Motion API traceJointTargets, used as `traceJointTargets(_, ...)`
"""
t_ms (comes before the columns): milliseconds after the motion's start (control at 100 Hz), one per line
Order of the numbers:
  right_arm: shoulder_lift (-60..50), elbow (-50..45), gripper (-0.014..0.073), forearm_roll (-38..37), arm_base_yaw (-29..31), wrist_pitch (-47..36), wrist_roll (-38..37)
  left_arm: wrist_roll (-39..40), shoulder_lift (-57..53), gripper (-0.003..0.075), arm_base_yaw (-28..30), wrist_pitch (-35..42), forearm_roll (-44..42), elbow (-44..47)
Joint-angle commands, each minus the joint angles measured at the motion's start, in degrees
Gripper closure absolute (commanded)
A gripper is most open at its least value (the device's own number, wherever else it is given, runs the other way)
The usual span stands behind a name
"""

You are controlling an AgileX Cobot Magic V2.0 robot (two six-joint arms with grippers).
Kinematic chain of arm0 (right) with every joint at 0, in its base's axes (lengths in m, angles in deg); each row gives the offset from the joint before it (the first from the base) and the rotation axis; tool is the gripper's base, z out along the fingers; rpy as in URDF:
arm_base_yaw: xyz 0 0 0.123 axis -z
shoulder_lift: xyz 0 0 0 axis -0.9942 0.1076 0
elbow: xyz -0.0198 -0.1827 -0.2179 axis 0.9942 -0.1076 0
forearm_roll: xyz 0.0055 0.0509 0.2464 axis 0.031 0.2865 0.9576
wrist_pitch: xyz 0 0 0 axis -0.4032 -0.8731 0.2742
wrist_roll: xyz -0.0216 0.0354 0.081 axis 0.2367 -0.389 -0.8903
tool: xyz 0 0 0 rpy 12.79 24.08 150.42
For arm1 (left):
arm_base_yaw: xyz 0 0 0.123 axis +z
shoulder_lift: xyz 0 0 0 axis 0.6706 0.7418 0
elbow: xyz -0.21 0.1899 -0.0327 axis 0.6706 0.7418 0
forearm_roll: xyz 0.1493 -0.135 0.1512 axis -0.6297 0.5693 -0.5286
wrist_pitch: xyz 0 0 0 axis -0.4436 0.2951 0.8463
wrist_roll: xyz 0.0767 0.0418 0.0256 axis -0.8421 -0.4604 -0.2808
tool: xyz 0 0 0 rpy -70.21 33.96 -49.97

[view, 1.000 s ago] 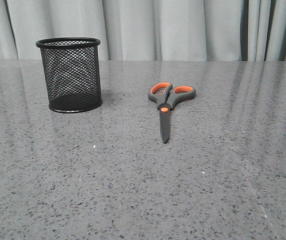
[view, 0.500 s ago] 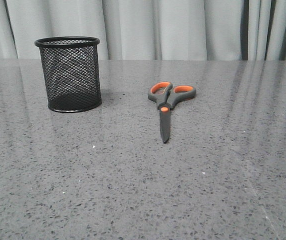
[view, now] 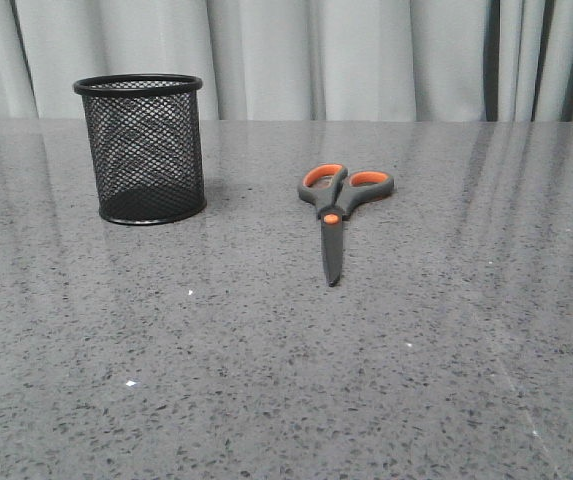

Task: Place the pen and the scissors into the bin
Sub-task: 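Lower the open left gripper over the pink highlighter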

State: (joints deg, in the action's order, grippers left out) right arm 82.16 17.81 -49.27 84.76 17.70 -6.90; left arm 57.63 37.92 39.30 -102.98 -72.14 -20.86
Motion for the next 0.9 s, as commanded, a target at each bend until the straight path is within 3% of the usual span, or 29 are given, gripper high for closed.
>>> traceJointTargets(0, 5.2, 6.1, 0.0660, 0.1, -0.9, 1.2, 1.2, -1.9, 4.2, 0.0742, 0.2, -1.5, 0.0, -5.5)
traceJointTargets(460, 16.6, 15.3, 0.0645, 1.3, -1.7, 6.7, 2.8, -3.1, 7.7, 0.0741, 0.2, -3.3, 3.5, -8.9)
traceJointTargets(580, 16.7, 15.4, 0.0491, 4.0, -1.7, 6.8, 5.5, -3.1, 7.9, 0.0686, 0.2, -3.0, 3.7, -8.9)
traceJointTargets(730, 16.7, 15.4, 0.0200, 5.2, -1.7, 6.8, 6.4, -3.1, 9.8, 0.0470, 0.2, -3.2, 5.1, -8.9)
traceJointTargets(820, 16.7, 15.4, 0.0171, 5.2, -1.7, 6.8, 6.4, -3.1, 11.4, 0.0374, 0.2, -3.4, 6.6, -8.9)
traceJointTargets(890, 16.7, 15.4, 0.0173, 5.3, -1.7, 6.8, 6.4, -3.8, 12.6, 0.0368, 0.2, -3.5, 8.1, -9.0)
